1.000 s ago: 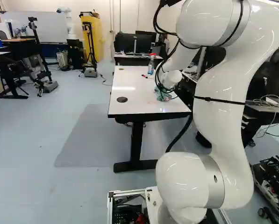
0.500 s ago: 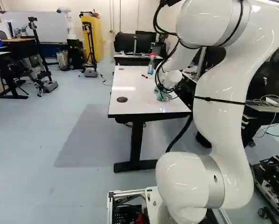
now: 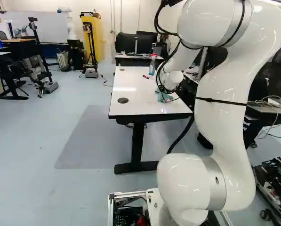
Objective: Clean the table with the green towel
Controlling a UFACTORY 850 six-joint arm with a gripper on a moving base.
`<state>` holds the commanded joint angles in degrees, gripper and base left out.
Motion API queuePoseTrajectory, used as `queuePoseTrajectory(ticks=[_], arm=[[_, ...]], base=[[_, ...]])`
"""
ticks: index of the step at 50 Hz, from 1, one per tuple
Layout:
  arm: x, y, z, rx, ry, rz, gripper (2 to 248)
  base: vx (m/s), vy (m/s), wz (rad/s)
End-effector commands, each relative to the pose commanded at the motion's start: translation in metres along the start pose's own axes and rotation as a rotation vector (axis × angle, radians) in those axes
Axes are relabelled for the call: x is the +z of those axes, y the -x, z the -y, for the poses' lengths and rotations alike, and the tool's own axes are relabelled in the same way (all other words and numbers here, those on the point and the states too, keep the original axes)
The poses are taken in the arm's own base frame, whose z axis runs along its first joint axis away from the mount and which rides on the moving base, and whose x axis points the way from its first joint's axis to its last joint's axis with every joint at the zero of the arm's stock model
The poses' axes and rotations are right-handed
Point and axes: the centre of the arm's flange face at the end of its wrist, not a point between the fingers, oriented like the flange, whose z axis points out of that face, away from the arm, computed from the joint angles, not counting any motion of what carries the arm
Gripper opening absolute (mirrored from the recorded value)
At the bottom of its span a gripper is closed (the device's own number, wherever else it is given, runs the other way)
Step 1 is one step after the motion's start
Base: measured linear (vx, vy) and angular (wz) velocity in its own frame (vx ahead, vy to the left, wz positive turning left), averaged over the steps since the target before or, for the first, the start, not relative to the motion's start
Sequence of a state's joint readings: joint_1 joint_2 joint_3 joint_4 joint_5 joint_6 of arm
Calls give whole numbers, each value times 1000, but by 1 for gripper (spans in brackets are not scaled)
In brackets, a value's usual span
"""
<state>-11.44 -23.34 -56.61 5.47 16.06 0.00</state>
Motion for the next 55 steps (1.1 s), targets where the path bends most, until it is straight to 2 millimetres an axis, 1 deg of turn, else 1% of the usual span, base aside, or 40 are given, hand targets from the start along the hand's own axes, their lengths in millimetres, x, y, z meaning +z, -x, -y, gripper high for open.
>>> queuePoseTrajectory(ticks=[49, 55], arm=[[0, 1, 0, 0, 0, 10, 47], [2, -1, 2, -2, -2, 8, 47]], base=[[0, 0, 0], [0, 0, 0]])
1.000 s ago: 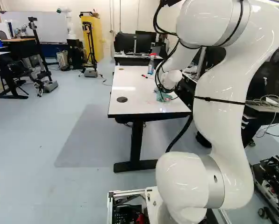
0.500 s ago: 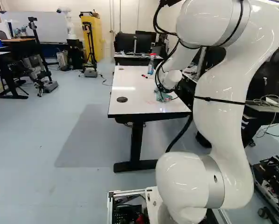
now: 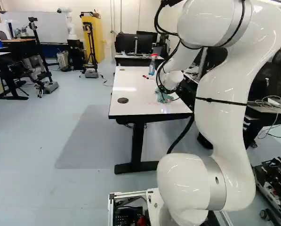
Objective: Clean the table with the green towel
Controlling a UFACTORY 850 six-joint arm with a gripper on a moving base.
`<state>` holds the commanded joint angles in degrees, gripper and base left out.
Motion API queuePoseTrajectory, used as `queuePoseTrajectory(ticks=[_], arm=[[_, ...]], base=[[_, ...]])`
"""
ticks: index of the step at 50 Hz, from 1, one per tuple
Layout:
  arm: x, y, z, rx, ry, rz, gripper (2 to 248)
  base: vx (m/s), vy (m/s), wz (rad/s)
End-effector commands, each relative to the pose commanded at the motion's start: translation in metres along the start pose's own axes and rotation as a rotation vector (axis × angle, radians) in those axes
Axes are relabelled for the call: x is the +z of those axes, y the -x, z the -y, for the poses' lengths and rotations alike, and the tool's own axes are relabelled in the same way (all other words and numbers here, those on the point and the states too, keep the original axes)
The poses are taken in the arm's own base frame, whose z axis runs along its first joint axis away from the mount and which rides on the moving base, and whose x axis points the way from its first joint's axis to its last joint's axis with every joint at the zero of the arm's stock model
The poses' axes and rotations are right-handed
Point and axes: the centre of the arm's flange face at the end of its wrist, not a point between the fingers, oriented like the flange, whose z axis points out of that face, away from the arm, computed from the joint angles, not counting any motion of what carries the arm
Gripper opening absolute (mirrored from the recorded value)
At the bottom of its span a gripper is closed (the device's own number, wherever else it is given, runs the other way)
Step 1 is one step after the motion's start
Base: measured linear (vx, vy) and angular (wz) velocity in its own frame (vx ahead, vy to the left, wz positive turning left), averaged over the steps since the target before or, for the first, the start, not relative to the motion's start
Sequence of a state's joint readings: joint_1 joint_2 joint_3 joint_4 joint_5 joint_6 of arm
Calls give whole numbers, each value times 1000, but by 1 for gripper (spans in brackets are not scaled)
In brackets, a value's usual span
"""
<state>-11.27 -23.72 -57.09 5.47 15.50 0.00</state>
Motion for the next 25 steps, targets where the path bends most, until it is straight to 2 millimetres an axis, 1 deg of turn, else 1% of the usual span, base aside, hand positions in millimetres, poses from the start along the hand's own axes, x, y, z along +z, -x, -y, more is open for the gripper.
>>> queuePoseTrajectory(ticks=[25], arm=[[30, -19, 32, -30, -38, -22, 47]], base=[[0, 0, 0]])
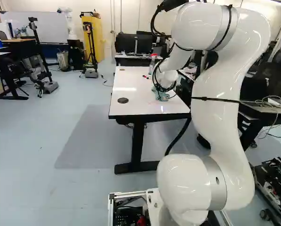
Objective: Clean the table with the green towel
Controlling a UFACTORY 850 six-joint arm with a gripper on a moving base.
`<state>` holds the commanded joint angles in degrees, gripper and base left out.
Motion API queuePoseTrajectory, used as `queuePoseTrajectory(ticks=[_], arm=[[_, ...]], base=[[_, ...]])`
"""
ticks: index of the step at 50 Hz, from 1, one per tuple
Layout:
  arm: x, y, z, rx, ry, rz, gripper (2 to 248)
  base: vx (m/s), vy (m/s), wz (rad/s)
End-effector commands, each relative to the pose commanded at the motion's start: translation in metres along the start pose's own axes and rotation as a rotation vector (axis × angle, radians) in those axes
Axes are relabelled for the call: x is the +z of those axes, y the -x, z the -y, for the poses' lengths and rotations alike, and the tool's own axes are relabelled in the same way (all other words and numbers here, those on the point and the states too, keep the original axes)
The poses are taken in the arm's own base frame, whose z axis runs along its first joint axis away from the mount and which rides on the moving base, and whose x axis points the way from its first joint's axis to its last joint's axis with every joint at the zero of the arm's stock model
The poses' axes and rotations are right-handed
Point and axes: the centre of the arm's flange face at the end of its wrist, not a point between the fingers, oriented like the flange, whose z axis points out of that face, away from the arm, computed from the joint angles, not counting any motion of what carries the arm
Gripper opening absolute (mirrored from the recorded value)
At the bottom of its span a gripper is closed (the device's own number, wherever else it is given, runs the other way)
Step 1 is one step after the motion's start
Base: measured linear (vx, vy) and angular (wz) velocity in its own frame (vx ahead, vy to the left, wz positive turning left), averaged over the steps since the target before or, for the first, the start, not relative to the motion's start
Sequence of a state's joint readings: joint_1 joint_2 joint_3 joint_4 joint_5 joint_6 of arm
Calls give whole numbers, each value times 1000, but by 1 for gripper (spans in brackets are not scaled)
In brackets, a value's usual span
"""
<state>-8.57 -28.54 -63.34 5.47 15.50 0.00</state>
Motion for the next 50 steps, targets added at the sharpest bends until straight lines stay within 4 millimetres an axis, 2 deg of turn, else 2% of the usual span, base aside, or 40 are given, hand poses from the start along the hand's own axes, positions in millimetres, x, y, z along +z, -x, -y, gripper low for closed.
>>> queuePoseTrajectory(ticks=[10, 23, 50], arm=[[15, -9, 8, -7, -10, -12, 47], [35, -22, 10, -6, -11, -31, 47], [49, -33, -30, 32, 35, -48, 47]], base=[[0, 0, 0], [0, 0, 0], [0, 0, 0]])
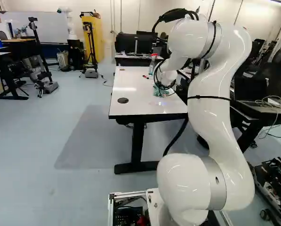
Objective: Clean the table with the green towel
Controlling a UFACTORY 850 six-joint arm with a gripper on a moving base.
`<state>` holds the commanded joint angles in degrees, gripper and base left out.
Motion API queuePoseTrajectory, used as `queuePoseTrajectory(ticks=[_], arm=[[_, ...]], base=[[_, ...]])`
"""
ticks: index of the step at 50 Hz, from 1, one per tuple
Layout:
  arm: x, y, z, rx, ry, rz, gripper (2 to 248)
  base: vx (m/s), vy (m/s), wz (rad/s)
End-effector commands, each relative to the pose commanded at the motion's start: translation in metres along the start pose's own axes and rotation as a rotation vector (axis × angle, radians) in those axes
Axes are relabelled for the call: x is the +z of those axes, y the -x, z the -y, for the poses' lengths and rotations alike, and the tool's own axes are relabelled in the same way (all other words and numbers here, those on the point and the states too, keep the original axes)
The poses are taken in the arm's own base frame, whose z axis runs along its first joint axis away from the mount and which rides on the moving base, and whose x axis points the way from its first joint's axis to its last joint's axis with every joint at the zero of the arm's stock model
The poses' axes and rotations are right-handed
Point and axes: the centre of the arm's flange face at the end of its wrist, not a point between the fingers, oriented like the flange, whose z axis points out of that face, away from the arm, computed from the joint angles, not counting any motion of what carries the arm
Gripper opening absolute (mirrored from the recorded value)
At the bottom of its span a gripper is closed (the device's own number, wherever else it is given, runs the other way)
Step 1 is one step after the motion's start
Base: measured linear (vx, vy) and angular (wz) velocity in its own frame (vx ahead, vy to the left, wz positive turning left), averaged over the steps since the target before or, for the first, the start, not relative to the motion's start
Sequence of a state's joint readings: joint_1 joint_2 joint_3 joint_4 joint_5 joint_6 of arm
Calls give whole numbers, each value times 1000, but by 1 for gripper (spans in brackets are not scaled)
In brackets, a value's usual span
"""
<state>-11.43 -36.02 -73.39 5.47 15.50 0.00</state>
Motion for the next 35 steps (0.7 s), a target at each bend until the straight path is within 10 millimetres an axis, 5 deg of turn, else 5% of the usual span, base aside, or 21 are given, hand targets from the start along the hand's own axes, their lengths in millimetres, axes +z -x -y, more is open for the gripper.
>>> queuePoseTrajectory(ticks=[18, 35], arm=[[-8, 3, -29, 25, 34, 6, 47], [-35, 18, -33, 29, 41, 30, 47]], base=[[0, 0, 0], [0, 0, 0]])
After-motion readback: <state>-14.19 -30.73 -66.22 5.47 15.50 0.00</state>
